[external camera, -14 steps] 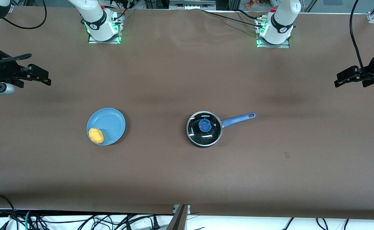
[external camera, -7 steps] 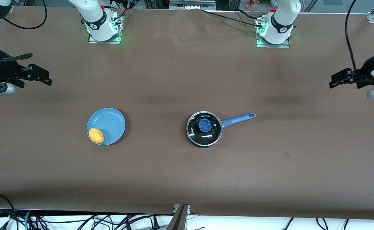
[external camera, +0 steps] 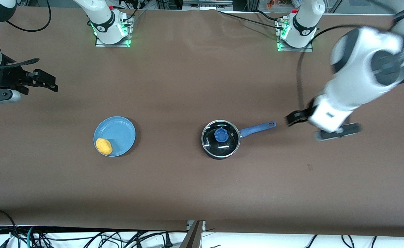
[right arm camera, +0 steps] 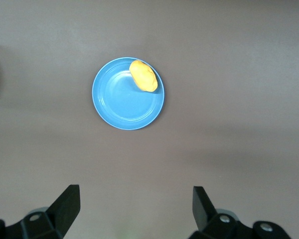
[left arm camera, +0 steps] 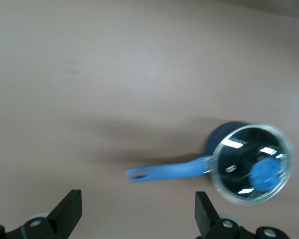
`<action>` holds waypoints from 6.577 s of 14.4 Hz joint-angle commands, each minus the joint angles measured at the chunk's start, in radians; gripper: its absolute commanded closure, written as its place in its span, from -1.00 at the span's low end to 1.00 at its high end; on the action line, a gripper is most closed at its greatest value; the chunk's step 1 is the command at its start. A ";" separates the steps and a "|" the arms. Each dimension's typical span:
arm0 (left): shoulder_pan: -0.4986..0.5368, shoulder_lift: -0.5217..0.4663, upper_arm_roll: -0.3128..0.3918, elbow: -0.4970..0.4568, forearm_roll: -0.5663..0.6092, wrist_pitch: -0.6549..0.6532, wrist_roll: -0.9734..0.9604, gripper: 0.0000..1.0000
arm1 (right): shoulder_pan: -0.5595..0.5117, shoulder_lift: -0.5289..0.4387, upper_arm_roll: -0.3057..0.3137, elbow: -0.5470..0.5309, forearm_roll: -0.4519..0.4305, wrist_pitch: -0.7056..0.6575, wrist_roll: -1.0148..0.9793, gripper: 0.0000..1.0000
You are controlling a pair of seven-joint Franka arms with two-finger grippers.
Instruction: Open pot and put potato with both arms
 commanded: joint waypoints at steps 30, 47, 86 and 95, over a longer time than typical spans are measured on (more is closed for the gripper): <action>-0.351 0.442 0.012 0.280 0.196 0.174 -0.468 -0.17 | 0.118 0.627 -0.004 -0.023 -0.183 0.578 -0.137 -1.00; 0.000 0.031 0.109 -0.008 0.054 0.019 0.345 0.00 | 0.144 0.600 0.068 0.034 0.105 0.396 0.157 0.75; 0.150 -0.112 0.345 0.088 -0.056 -0.347 0.759 -1.00 | 0.465 0.778 0.213 0.403 0.158 0.757 1.187 -1.00; 0.113 -0.153 0.316 0.154 -0.011 -0.550 0.599 -1.00 | 0.399 0.418 -0.014 0.142 0.132 0.365 0.868 -1.00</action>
